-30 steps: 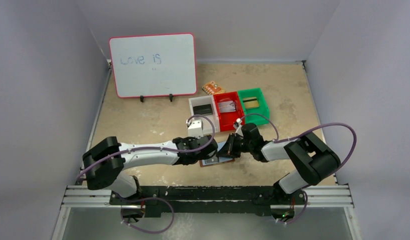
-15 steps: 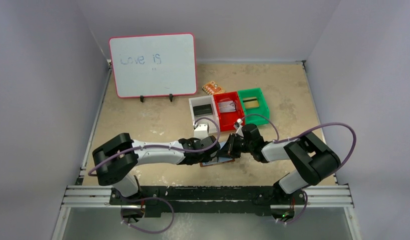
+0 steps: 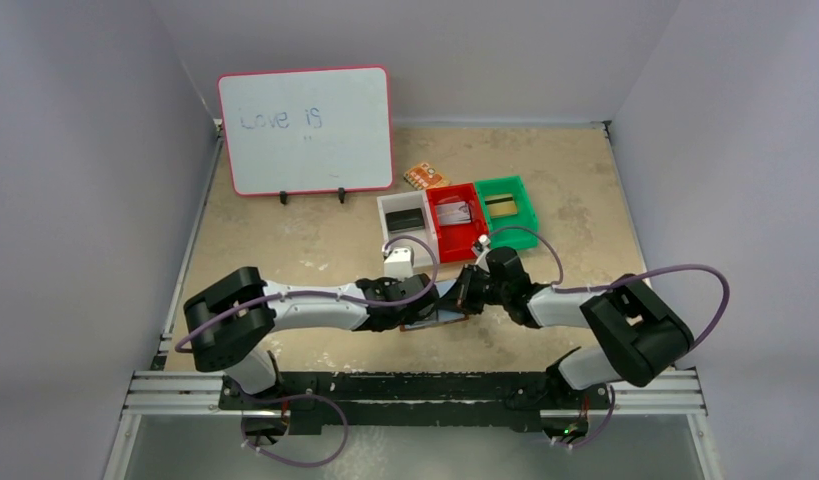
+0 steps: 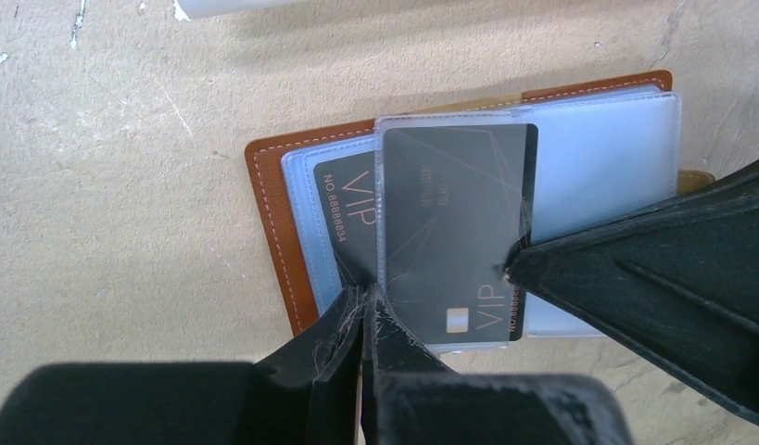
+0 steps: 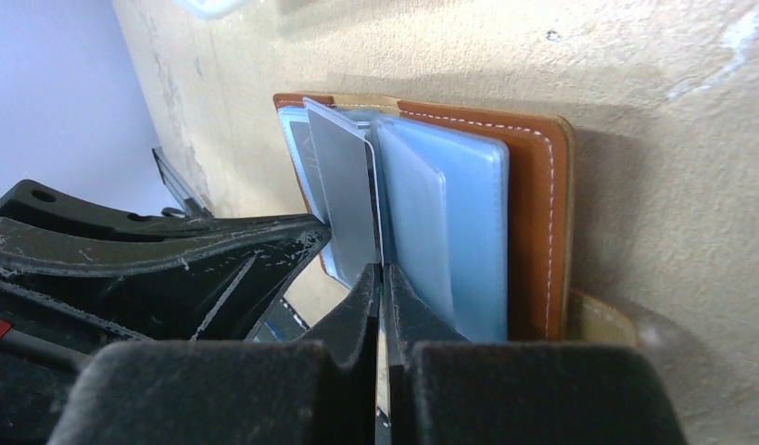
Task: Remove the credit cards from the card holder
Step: Remove the credit card from the card holder, then place the credit card in the storage box.
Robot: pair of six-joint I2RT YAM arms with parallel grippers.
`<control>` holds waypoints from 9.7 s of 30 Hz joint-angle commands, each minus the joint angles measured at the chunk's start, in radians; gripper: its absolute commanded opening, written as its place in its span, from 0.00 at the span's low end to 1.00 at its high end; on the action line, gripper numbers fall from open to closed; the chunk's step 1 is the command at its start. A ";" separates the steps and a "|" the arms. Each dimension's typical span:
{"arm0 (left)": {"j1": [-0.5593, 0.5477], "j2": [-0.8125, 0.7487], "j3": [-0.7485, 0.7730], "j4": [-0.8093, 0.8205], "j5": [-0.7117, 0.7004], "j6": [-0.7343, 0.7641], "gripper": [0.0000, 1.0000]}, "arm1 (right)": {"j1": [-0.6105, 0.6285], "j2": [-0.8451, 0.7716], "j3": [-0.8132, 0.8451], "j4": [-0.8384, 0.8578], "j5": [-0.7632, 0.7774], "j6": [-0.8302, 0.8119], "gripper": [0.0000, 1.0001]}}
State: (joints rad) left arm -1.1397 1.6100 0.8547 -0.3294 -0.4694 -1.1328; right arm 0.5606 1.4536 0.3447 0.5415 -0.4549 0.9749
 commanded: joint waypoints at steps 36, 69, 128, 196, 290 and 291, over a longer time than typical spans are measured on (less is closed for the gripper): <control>0.011 0.044 -0.001 0.030 -0.010 0.124 0.00 | -0.003 0.065 -0.001 0.044 -0.057 -0.016 0.15; -0.002 0.065 -0.003 -0.026 -0.044 0.099 0.00 | -0.039 -0.067 -0.039 -0.011 -0.001 -0.021 0.00; -0.035 0.078 0.077 -0.029 -0.026 0.128 0.00 | -0.130 -0.555 0.136 -0.587 0.257 -0.302 0.00; 0.412 -0.929 -0.109 -0.500 -0.164 0.035 0.64 | 0.222 0.471 0.878 -0.248 0.627 -2.023 0.02; 0.411 -0.848 -0.138 -0.479 -0.116 0.063 0.62 | 0.186 0.545 0.934 -0.323 0.705 -1.062 0.00; 0.412 -0.849 -0.140 -0.478 -0.115 0.061 0.62 | 0.188 0.545 0.940 -0.329 0.730 -1.068 0.01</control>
State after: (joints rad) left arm -0.7330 0.7666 0.7010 -0.8280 -0.5793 -1.0801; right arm 0.7479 2.0075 1.2339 0.1833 0.1757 -0.1089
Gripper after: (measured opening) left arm 0.624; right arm 0.005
